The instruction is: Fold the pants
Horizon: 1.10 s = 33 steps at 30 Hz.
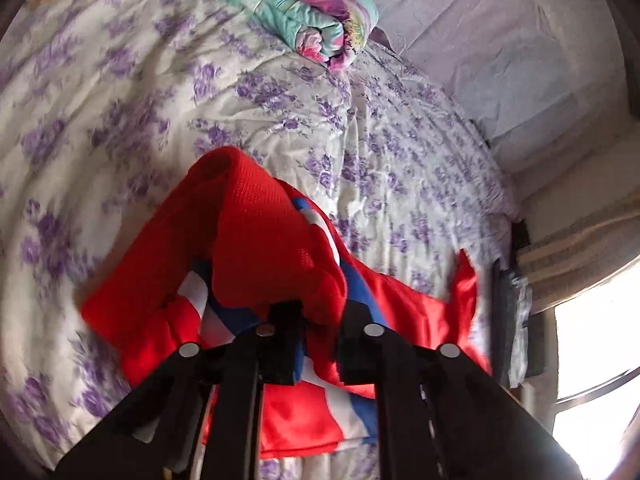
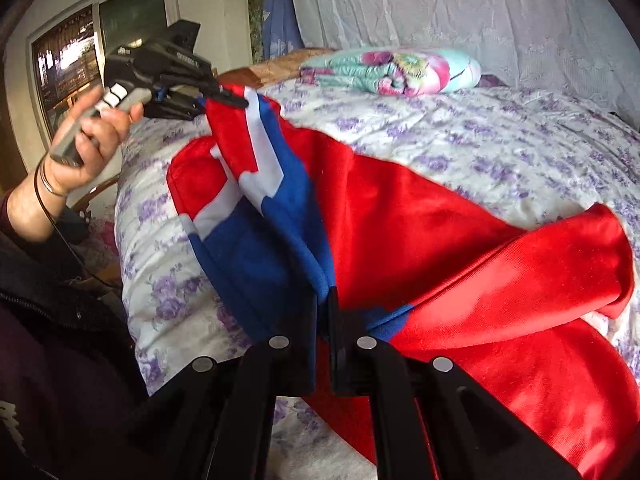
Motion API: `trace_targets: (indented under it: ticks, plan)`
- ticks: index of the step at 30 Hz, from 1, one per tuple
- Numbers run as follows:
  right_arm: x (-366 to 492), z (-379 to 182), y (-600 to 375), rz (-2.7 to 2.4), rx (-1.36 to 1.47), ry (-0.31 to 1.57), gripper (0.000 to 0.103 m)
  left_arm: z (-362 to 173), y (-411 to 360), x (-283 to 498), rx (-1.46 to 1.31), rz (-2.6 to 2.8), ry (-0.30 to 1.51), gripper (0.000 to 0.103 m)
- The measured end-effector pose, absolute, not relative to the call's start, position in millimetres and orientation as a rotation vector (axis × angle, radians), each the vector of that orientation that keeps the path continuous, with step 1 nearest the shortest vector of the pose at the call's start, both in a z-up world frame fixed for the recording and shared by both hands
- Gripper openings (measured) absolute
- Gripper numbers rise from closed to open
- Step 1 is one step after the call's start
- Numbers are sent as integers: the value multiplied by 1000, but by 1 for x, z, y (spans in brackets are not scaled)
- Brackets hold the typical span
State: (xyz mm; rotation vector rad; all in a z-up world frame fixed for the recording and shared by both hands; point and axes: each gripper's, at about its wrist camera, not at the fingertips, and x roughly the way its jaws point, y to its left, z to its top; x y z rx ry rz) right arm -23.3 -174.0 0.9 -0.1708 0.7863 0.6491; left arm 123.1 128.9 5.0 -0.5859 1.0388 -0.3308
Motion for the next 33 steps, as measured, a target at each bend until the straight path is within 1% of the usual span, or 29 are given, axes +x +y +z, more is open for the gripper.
trace_targets:
  ticks: [4,6,8,11,13,14,15,16,18,19,20,21,22,24,25,26,27,29,32,33]
  plan:
    - [-30,28,-176,643,-147,703,5,19,135,103,-561,-307,993,7]
    - [-36,44,-174,664,-148,669,5,36,146,77,-540,-285,925,7]
    - [-42,47,-166,715,-183,677,5,40,159,50,-514,-256,873,7]
    - [-46,18,-144,718,-289,757,5,12,161,42,-453,-185,922,7]
    - [-45,-6,-135,685,-344,802,5,-30,164,49,-448,-145,1015,9]
    - [-44,-9,-134,680,-336,807,6,-42,166,50,-465,-144,1024,11]
    - [-44,-7,-135,681,-323,806,6,-43,167,47,-467,-146,998,11]
    - [-44,-5,-135,682,-319,806,8,-40,166,45,-453,-140,984,14]
    - [-48,-2,-138,674,-318,798,11,-30,165,40,-421,-131,972,29]
    - [-51,0,-139,670,-317,788,21,-27,165,38,-412,-133,972,40]
    - [-54,3,-143,661,-313,775,33,-23,167,34,-395,-118,980,60]
    - [-57,8,-149,638,-306,754,36,-16,169,28,-358,-72,976,65]
    - [-62,19,-158,607,-285,727,38,-8,172,20,-337,-53,953,66]
    - [-66,40,-179,542,-233,676,55,18,174,2,-278,-24,894,67]
    - [-65,55,-196,474,-197,635,76,27,172,-3,-263,-21,871,68]
    - [-60,67,-212,393,-169,610,91,39,168,-7,-245,-35,842,69]
    - [-52,76,-228,312,-142,599,94,53,155,-9,-210,-77,812,71]
    - [-14,88,-262,169,-69,655,96,60,130,-5,-156,-135,791,78]
    - [57,82,-276,88,6,839,96,46,73,14,-82,-262,823,80]
    - [79,74,-274,51,0,906,96,30,49,26,-60,-315,863,80]
